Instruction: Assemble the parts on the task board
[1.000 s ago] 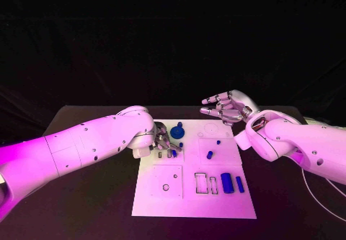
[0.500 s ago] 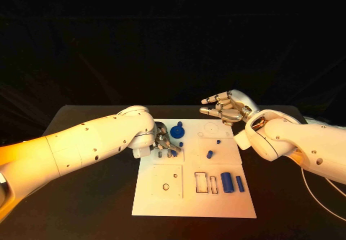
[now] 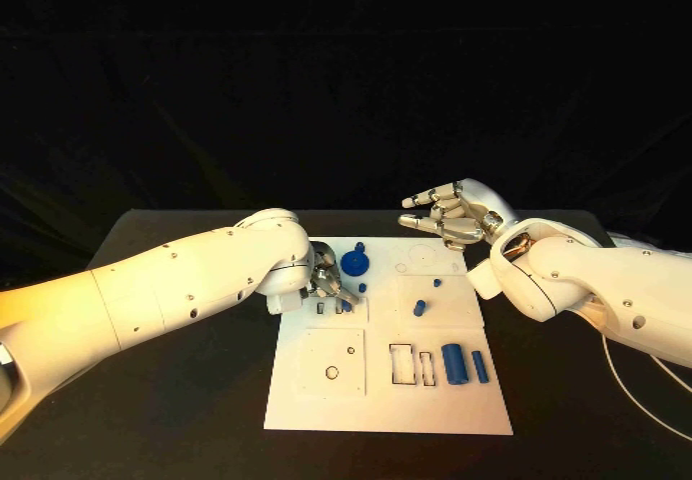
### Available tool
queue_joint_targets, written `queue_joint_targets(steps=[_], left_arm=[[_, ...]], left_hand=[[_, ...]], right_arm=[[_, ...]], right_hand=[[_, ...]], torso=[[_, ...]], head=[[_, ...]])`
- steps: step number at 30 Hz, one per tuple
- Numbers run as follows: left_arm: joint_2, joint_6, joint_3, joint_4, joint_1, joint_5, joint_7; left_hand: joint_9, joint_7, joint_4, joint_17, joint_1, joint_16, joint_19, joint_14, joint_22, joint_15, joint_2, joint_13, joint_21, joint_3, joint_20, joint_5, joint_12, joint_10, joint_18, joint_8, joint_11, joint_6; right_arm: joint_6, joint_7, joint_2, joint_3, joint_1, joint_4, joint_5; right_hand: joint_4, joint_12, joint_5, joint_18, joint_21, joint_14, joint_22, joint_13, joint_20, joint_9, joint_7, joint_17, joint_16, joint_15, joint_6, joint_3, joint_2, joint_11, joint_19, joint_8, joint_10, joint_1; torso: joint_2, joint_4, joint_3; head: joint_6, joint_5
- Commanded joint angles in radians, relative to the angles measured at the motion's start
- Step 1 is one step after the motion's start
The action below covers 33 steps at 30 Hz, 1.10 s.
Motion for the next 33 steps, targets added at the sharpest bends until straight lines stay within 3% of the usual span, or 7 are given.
queue_joint_targets(steps=[1, 3, 7, 9, 10, 13, 33], left_arm=[[-0.001, 0.006, -0.004, 0.004, -0.005, 0.008, -0.053], [-0.005, -0.001, -0.003, 0.009, -0.005, 0.009, -0.048], [-0.016, -0.018, -0.002, 0.024, -0.006, 0.011, -0.038], [-0.023, -0.027, -0.002, 0.033, -0.006, 0.011, -0.035], [-0.028, -0.033, -0.001, 0.038, -0.007, 0.011, -0.033], [-0.043, -0.050, 0.002, 0.055, -0.007, 0.011, -0.028], [-0.079, -0.132, 0.004, 0.101, -0.020, -0.070, -0.011]], left_hand=[[-0.004, 0.002, -0.029, 0.263, 0.071, 0.003, 0.020, 0.107, 0.121, -0.007, 0.005, -0.012, 0.001, 0.059, -0.007, 0.015, -0.014, -0.015, -0.006, -0.017, 0.001, -0.012], [-0.007, 0.008, -0.043, 0.263, 0.091, 0.003, 0.019, 0.107, 0.121, -0.004, -0.013, -0.019, 0.000, 0.113, -0.006, 0.028, -0.023, -0.020, -0.006, -0.030, 0.005, -0.014], [0.009, 0.013, -0.031, 0.263, 0.033, 0.003, 0.018, 0.107, 0.122, 0.004, -0.123, -0.031, -0.002, 0.375, 0.005, 0.031, -0.037, -0.013, -0.006, -0.044, 0.015, -0.002], [0.014, 0.015, -0.033, 0.263, 0.020, 0.003, 0.018, 0.107, 0.122, 0.005, -0.143, -0.032, -0.002, 0.410, 0.005, 0.030, -0.037, -0.012, -0.005, -0.043, 0.014, -0.003], [0.030, 0.016, -0.036, 0.263, -0.025, 0.003, 0.018, 0.107, 0.123, 0.002, -0.185, -0.032, -0.003, 0.517, 0.009, 0.026, -0.036, -0.007, -0.006, -0.037, 0.020, -0.002], [0.050, 0.017, -0.058, 0.263, -0.063, 0.003, 0.019, 0.107, 0.125, 0.007, -0.216, -0.031, -0.002, 0.605, 0.007, 0.024, -0.035, -0.003, -0.006, -0.029, 0.015, -0.003], [0.084, 0.019, -0.107, 0.263, -0.127, 0.003, 0.024, 0.107, 0.134, 0.007, -0.250, -0.022, 0.001, 0.716, 0.007, 0.021, -0.026, 0.009, -0.007, -0.013, 0.014, -0.004]], right_arm=[[0.017, 0.001, 0.000, 0.000, -0.001, 0.002, -0.010], [0.018, 0.000, 0.001, 0.000, -0.001, 0.002, -0.010], [0.019, 0.000, 0.001, 0.000, -0.001, 0.001, -0.010], [0.020, 0.000, 0.001, -0.001, -0.002, 0.001, -0.010], [0.020, 0.000, 0.002, -0.001, -0.002, 0.001, -0.010], [0.020, 0.000, 0.002, -0.001, -0.002, -0.001, -0.010], [0.023, 0.002, 0.005, -0.002, -0.006, -0.006, -0.010]], right_hand=[[0.000, -0.003, 0.006, 0.018, -0.005, 0.051, -0.001, 0.000, -0.001, 0.001, 0.000, 0.038, -0.004, -0.007, 0.011, -0.006, 0.011, 0.000, -0.005, 0.005, -0.004, -0.001], [-0.001, -0.004, 0.010, 0.018, -0.006, 0.052, -0.001, -0.002, -0.002, 0.001, -0.001, 0.038, -0.005, -0.007, 0.012, -0.007, 0.012, -0.001, -0.005, 0.005, -0.004, 0.000], [-0.001, -0.004, 0.013, 0.018, -0.006, 0.051, -0.001, -0.003, -0.002, 0.001, -0.001, 0.037, -0.005, -0.008, 0.012, -0.007, 0.012, -0.001, -0.005, 0.005, -0.004, 0.001], [-0.001, -0.004, 0.013, 0.018, -0.006, 0.051, -0.001, -0.003, -0.002, 0.001, -0.001, 0.037, -0.005, -0.008, 0.012, -0.008, 0.013, -0.001, -0.005, 0.005, -0.003, 0.001], [-0.002, -0.004, 0.015, 0.018, -0.006, 0.052, -0.001, -0.003, -0.002, 0.001, -0.001, 0.038, -0.005, -0.008, 0.012, -0.008, 0.013, -0.001, -0.005, 0.005, -0.003, 0.002], [-0.002, -0.004, 0.015, 0.018, -0.006, 0.052, -0.001, -0.003, -0.002, 0.001, -0.001, 0.038, -0.005, -0.008, 0.012, -0.008, 0.013, -0.001, -0.005, 0.005, -0.003, 0.002], [-0.002, -0.005, 0.017, 0.018, -0.007, 0.052, -0.002, -0.005, -0.002, 0.001, -0.001, 0.037, -0.006, -0.008, 0.013, -0.009, 0.013, -0.001, -0.005, 0.004, -0.004, 0.002]], torso=[[0.000, 0.0003, -0.0001], [0.000, 0.0003, -0.0001], [0.000, 0.0006, 0.0003], [0.000, 0.0011, 0.0001], [0.000, 0.0016, 0.0003], [-0.001, 0.0032, 0.0002], [0.001, 0.0014, -0.0004]], head=[[0.001, -0.001], [0.000, -0.001], [0.000, -0.001], [0.000, -0.001], [0.000, -0.001], [0.000, -0.001], [-0.004, 0.007]])
